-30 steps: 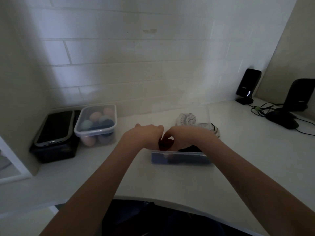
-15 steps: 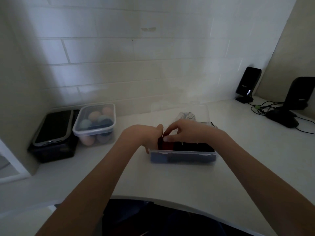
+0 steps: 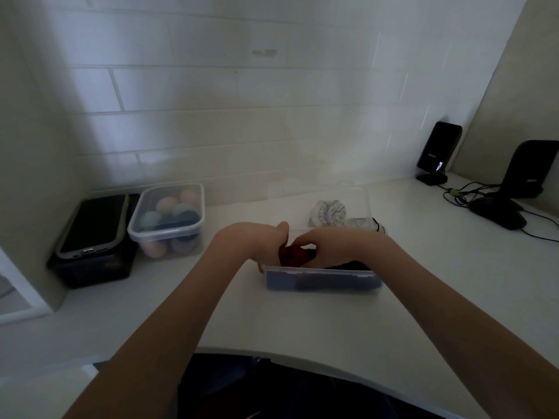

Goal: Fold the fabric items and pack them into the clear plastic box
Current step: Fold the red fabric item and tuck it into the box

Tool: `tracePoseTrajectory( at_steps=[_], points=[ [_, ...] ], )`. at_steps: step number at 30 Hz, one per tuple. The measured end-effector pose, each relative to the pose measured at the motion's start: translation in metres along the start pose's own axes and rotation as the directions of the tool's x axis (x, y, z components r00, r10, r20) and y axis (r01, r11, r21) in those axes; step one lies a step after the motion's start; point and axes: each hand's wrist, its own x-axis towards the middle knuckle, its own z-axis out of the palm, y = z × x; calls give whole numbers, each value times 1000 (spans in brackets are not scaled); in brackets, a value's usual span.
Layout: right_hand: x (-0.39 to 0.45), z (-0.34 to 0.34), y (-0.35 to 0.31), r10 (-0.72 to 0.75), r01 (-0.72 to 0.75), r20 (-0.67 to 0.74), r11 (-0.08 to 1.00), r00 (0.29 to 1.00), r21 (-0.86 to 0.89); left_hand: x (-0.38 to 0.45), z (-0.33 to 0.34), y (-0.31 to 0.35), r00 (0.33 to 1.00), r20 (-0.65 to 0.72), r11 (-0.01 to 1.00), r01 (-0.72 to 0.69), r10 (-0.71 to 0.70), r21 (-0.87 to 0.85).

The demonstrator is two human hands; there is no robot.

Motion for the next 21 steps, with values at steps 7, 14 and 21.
tracePoseTrajectory(
  at_steps=[7,14,21],
  points=[
    [-17,4,-7,-7,-28,-216,987,976,-160,-2,-3,3,1000,3,1000,8,-8,8],
    [-11,0,-9,53,-65,-79,984,995,-165,-1,-2,1,1000,25,1000,4,-4,-8],
    [-11,3,-5,41,-47,-73,996,996,-73,-12,-3,0,994,-104,998,-18,13,-52]
  ],
)
